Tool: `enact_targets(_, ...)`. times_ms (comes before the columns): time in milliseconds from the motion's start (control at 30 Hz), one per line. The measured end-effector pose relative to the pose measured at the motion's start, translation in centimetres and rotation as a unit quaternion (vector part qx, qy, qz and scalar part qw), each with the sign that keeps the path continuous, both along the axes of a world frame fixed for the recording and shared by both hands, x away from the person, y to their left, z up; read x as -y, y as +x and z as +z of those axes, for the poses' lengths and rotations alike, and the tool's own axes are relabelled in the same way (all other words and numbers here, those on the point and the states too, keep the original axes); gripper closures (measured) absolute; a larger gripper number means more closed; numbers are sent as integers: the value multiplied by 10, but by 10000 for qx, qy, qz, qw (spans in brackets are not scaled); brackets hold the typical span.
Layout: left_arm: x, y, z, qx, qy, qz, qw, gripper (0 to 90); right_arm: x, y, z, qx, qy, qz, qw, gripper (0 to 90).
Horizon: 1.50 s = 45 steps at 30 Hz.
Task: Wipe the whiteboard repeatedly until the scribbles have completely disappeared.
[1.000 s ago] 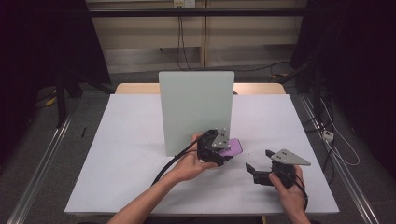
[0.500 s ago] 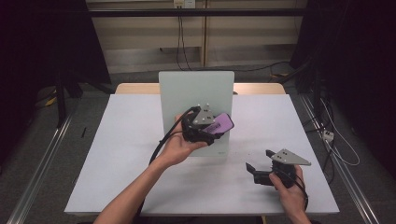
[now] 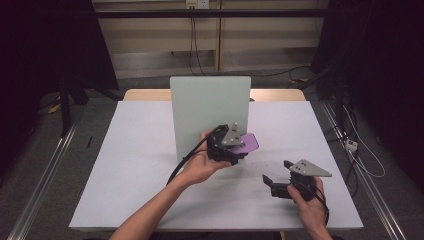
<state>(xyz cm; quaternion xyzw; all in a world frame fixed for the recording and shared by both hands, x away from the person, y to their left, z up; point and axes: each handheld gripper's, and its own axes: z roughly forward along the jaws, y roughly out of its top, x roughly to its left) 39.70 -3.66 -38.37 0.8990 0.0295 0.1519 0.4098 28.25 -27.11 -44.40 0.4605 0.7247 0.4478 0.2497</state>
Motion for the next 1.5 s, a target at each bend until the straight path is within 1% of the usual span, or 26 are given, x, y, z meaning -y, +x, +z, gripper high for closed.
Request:
enact_targets(33,4,-2,-4,-5,12,-10,10000,407,1,0,0,15,1,-2,10000,80)
enact_targets(67,6,-3,-6,-6,91,-57,9999,407,1,-1,0,21,5,-7,10000,80)
enact_targets(100,7,-4,-9,-33,96,-77,9999,407,2,-1,0,18,12,-14,10000,81)
enact_targets(233,8,-6,-16,-105,249,-155,9995,407,4,-3,1,35,51,-68,10000,80)
enact_targets(367,9,-10,-26,-185,400,-206,9988,407,4,-3,1,39,14,-40,10000,80)
enact_targets(400,9,-10,-27,-162,533,-248,9981,408,3,-3,1,33,22,-43,10000,80)
enact_targets(467,9,-11,-29,-150,621,-273,9976,408,2,-2,1,26,6,-29,10000,80)
enact_targets(533,8,-11,-29,-182,609,-248,9977,408,2,-1,1,20,7,-22,10000,80)
enact_targets(567,6,-11,-30,-223,561,-209,9980,408,2,-1,1,20,7,-18,10000,80)
enact_targets(633,1,-11,-30,-213,632,-206,9976,408,2,-2,0,18,12,-20,10000,80)
enact_targets(667,-2,-12,-31,-236,569,-145,9980,408,2,-2,0,31,13,-24,10000,80)
enact_targets(700,-6,-11,-30,-217,621,-160,9977,408,3,-2,0,33,20,-34,10000,80)
enact_targets(733,-11,-11,-30,-250,572,-108,9980,408,3,-2,0,26,22,-34,10000,80)
enact_targets(800,-18,-11,-29,-243,580,-72,9980,408,3,-2,0,31,24,-44,10000,80)
enact_targets(833,-23,-10,-27,-205,598,-53,9980,408,3,-2,0,39,15,-37,10000,80)
enact_targets(933,-36,-9,-23,-197,562,44,9982,408,2,-2,1,27,5,-28,10000,80)
enact_targets(967,-42,-8,-22,-202,514,94,9984,408,2,-2,1,23,9,-29,10000,80)
enact_targets(1000,-47,-8,-20,-183,524,115,9984,408,2,-2,1,22,6,-32,10000,80)
enact_targets(1033,-53,-7,-18,-156,458,194,9986,408,2,-2,0,23,5,-37,10000,80)
enact_targets(1067,-57,-6,-15,-154,472,217,9985,408,2,-1,0,24,5,-41,10000,80)
enact_targets(1200,-73,-3,-6,-89,268,373,9989,408,1,-1,0,13,7,-36,10000,80)
enact_targets(1267,-79,-1,0,-13,220,456,9987,408,1,-1,0,23,-3,-30,10000,80)
enact_targets(1300,-82,-1,2,-8,152,486,9987,408,1,-1,0,21,-4,-27,10000,80)
enact_targets(1333,-86,0,5,-4,141,545,9984,408,1,-1,0,19,-6,-25,10000,80)
enact_targets(1367,-89,1,7,10,61,595,9982,408,1,0,0,17,-7,-26,10000,80)
enact_targets(1500,-101,3,12,49,5,654,9978,408,0,0,0,15,-6,-23,10000,80)
